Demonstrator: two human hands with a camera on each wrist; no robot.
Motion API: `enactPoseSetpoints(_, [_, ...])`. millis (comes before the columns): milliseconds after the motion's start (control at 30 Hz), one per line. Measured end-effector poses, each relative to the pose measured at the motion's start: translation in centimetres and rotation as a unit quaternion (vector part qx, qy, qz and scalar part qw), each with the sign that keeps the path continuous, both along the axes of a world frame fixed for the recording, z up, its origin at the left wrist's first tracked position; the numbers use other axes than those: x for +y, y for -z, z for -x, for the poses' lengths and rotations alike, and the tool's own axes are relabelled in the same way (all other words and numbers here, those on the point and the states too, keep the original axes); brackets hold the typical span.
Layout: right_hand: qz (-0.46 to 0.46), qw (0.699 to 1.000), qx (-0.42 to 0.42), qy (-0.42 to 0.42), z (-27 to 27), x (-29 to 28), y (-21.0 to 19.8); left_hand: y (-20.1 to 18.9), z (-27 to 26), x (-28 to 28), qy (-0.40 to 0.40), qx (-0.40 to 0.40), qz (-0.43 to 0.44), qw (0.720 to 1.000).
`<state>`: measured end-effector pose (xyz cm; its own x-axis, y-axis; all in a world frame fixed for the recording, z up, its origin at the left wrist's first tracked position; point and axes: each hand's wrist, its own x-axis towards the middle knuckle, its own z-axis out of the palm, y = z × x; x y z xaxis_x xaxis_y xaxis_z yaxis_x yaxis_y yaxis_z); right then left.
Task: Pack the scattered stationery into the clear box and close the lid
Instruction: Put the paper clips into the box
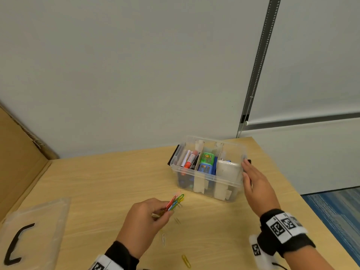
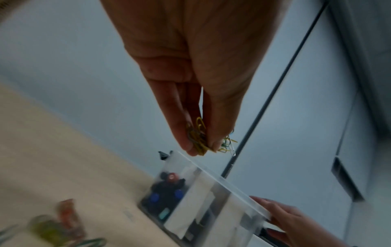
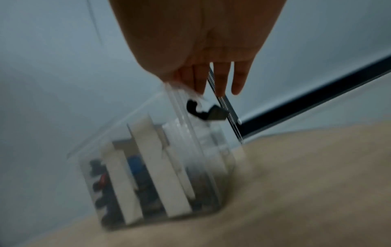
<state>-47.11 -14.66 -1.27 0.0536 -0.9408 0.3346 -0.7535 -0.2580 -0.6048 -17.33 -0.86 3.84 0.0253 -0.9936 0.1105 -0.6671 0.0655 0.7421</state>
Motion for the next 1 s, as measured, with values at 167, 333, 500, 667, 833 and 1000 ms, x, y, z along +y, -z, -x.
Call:
enactPoseSetpoints(167, [0.030,0.993,-0.115,0.003,-0.8,0.1,1.5,-3.4,6.2,-5.6,0.074,-0.111,0.034,0.990])
enactPoseSetpoints(333, [0.040,0.995,-0.088,-0.001,-0.5,-0.1,2.0,-5.6,13.2,-12.6,0.091,-0.281,-0.023,0.955])
enactPoseSetpoints(500, [0.042,0.996,-0.077,-0.006,-0.4,-0.1,2.3,-6.0,17.4,-15.7,0.156,-0.398,-0.094,0.899])
enactPoseSetpoints(667, [0.034,0.996,-0.086,0.010,-0.8,0.1,2.2,-4.6,17.5,-17.8,0.191,-0.405,-0.168,0.878])
enactPoseSetpoints(833, [0.043,0.996,-0.078,0.015,-0.9,0.3,1.9,-4.3,15.9,-17.9,0.208,-0.366,-0.136,0.897])
enactPoseSetpoints(1000, [0.041,0.998,-0.029,0.034,-0.9,0.3,1.7,-5.0,11.6,-14.4,0.173,-0.230,-0.028,0.957])
